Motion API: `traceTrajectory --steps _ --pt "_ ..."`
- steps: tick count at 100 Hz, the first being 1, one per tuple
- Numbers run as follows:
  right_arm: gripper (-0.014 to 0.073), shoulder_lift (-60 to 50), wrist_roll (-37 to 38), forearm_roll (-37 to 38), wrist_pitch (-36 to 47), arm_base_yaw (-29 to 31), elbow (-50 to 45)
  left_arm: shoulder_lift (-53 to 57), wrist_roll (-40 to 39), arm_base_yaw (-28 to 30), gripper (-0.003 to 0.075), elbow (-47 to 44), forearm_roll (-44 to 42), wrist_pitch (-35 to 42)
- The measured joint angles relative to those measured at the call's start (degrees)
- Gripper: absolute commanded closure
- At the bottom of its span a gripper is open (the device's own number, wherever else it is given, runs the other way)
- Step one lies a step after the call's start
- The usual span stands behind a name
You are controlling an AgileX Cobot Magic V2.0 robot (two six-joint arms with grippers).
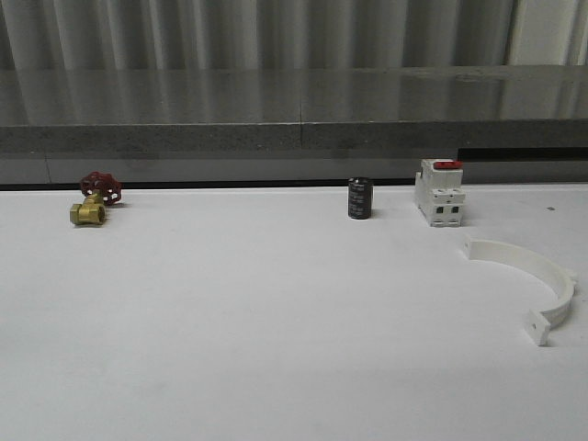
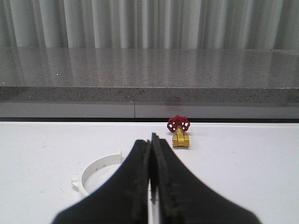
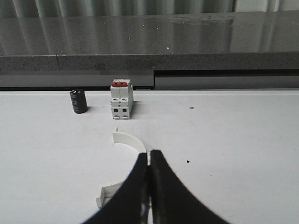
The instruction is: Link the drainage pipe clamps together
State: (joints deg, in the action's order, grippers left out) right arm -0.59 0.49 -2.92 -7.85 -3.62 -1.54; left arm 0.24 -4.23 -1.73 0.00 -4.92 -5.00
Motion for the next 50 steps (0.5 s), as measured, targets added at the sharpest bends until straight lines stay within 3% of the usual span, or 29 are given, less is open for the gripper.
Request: traceTrajectory --steps 36,50 --pt "0.0662 0.0 0.0 0.0 0.0 0.0 0.0 0.0 0.0 0.0 0.0741 0.11 0.0 0.0" --pt "0.0662 0.0 0.0 0.0 0.0 0.0 0.0 -1.47 0.0 0.0 0.0741 4.07 0.0 -3.51"
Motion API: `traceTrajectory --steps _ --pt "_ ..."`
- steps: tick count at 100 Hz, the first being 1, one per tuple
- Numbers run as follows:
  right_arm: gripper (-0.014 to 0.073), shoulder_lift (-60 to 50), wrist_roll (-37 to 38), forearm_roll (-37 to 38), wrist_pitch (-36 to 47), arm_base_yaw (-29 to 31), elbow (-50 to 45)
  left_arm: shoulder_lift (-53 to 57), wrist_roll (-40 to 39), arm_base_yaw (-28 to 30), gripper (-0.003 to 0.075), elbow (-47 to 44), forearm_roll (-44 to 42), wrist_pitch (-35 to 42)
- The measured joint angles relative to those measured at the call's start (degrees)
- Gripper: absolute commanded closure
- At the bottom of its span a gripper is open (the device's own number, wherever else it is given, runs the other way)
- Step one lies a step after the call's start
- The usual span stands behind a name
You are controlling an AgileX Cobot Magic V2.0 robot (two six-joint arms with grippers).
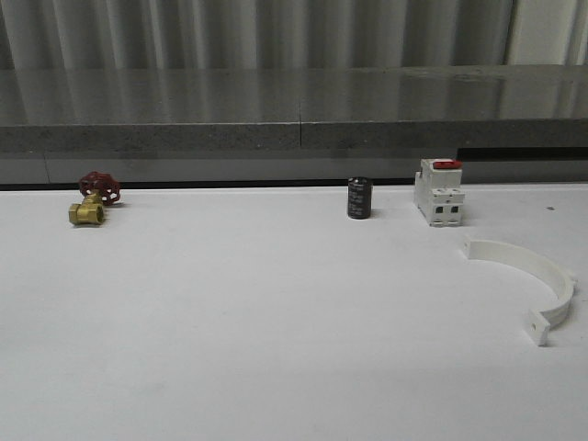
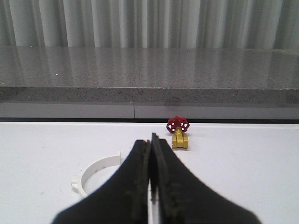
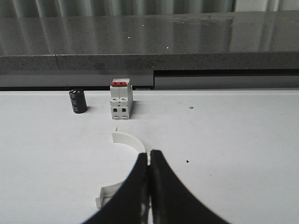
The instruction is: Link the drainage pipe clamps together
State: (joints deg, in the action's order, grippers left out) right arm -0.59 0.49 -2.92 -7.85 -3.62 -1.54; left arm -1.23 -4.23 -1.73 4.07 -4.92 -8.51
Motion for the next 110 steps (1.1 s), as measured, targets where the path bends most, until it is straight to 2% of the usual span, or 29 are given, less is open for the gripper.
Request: traceTrajectory --steps 13,32,46,75,84,101,106,110 --pt "0.0662 0.0 0.0 0.0 0.0 0.0 0.0 -8.37 0.0 0.0 0.0741 9.72 0.0 -7.64" --pt "0.0662 0.0 0.0 0.0 0.0 0.0 0.0 -24.06 0.0 0.0 0.0741 25.5 0.0 -23.67" --pt "0.0662 0.0 0.0 0.0 0.0 0.0 0.0 -32.84 0.0 0.0 0.0741 33.62 0.0 -32.9" --pt "0.0662 0.0 0.0 0.0 0.0 0.0 0.0 -42.2 0.0 0.0 0.0725 37.29 -0.22 -37.67" --pt "0.0662 0.0 0.0 0.0 0.0 0.0 0.0 -44.12 0.0 0.0 0.0608 37.29 -0.44 -38.31" --pt "0.0662 0.0 0.0 0.0 0.0 0.0 0.0 -46.18 0.0 0.0 0.0194 37.29 -0.44 -39.8" --pt "0.0662 0.0 0.0 0.0 0.0 0.0 0.0 -46.4 0.0 0.0 0.0122 37.29 -0.44 -39.93" --pt "0.0662 0.0 0.0 0.0 0.0 0.0 0.0 -46.53 0.0 0.0 0.0095 37.29 -0.44 -40.02"
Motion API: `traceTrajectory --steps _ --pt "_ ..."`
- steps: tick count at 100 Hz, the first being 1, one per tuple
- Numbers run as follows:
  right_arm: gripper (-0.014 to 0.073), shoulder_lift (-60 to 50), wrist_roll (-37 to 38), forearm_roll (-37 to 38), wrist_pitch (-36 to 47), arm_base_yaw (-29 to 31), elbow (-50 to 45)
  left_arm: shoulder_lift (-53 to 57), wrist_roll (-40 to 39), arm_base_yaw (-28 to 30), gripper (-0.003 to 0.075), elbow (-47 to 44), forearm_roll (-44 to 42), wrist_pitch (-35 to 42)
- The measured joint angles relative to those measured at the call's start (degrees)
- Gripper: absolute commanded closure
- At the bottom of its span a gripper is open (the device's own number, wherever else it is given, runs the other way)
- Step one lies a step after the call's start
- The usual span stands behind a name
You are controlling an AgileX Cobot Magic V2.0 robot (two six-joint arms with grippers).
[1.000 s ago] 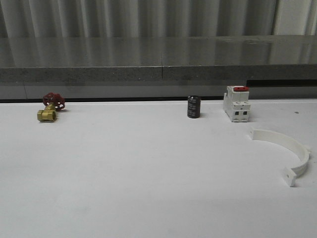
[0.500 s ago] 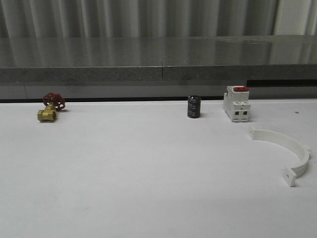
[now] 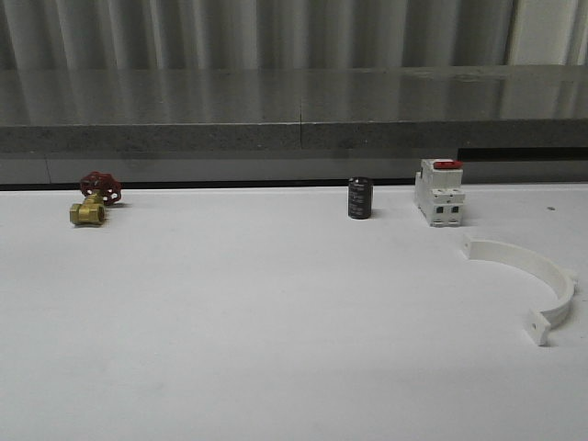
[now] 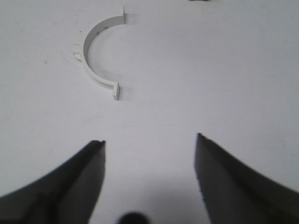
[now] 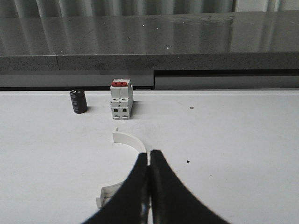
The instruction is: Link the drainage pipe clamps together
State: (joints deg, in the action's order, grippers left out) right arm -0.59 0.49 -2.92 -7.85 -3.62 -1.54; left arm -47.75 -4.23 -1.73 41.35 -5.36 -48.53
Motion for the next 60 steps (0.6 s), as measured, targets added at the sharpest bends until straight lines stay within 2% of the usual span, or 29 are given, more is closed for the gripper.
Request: traceTrajectory --steps 24,42,60 --pt "0.0662 0.0 0.0 0.0 0.0 0.0 0.0 -3.7 0.0 0.0 0.0092 0.8 -0.74 -1.07" --pt "0.0662 0.0 0.0 0.0 0.0 0.0 0.0 -15.62 0.0 0.26 0.0092 5.6 -1.37 -1.37" --pt "0.0662 0.0 0.0 0.0 0.0 0.0 0.0 -29.06 4.23 5.56 0.0092 13.06 1.68 -0.79"
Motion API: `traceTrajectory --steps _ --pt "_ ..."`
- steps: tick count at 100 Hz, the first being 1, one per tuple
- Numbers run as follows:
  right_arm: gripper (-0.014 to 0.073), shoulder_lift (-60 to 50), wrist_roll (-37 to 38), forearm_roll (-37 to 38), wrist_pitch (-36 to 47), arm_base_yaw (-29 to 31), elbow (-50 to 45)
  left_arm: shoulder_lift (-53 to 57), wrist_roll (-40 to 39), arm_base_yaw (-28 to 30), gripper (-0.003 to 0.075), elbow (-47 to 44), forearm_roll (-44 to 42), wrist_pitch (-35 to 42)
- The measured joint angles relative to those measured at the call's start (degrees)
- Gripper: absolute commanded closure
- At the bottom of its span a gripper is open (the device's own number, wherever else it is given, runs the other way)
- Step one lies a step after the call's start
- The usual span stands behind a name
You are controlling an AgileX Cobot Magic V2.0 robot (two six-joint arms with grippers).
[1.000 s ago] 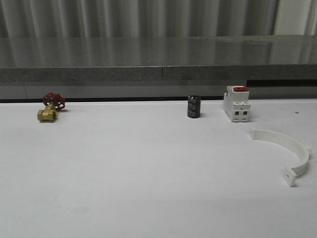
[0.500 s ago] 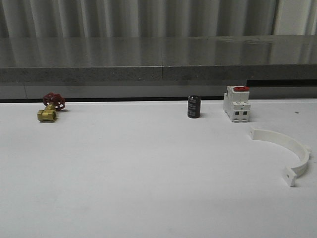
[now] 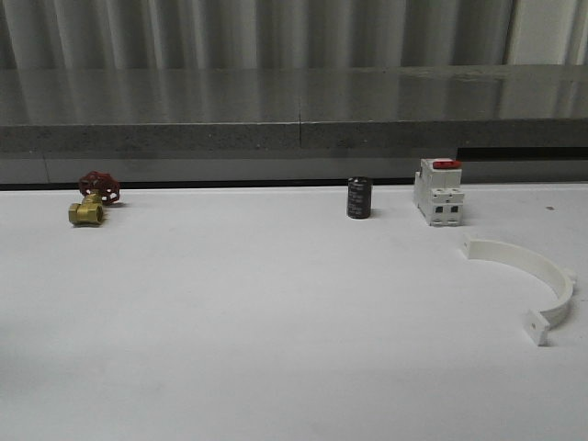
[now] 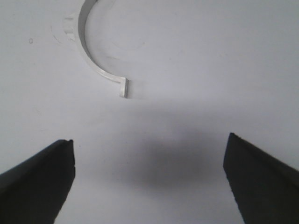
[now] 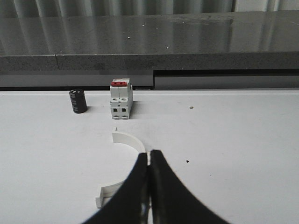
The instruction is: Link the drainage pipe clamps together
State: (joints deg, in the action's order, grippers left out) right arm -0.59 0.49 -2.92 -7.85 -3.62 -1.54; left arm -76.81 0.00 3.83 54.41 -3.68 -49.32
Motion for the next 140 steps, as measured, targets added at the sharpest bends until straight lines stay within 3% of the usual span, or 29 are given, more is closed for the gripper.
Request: traceTrajectory --steps 19,39,80,122,131,140 --pt "0.0662 0.0 0.0 0.0 0.0 0.0 0.0 -10.68 9.7 7.64 0.0092 7.14 8.38 -1.37" --pt "0.0662 0.0 0.0 0.0 0.0 0.0 0.0 -18.86 12.06 12.06 0.0092 12.8 7.99 -0.13" --pt "0.0662 0.0 0.0 0.0 0.0 0.0 0.0 -33.48 14.02 12.55 0.0094 23.24 7.62 1.06" --pt "0.0662 0.0 0.0 0.0 0.0 0.0 0.0 -39.01 14.06 12.55 0.0096 24.01 7.62 2.93" --pt "0.0662 0.0 0.0 0.0 0.0 0.0 0.0 -39.39 14.06 12.55 0.0127 24.01 7.62 3.06" --pt "0.0662 0.0 0.0 0.0 0.0 0.0 0.0 -39.45 14.06 12.55 0.0218 24.01 7.62 3.06"
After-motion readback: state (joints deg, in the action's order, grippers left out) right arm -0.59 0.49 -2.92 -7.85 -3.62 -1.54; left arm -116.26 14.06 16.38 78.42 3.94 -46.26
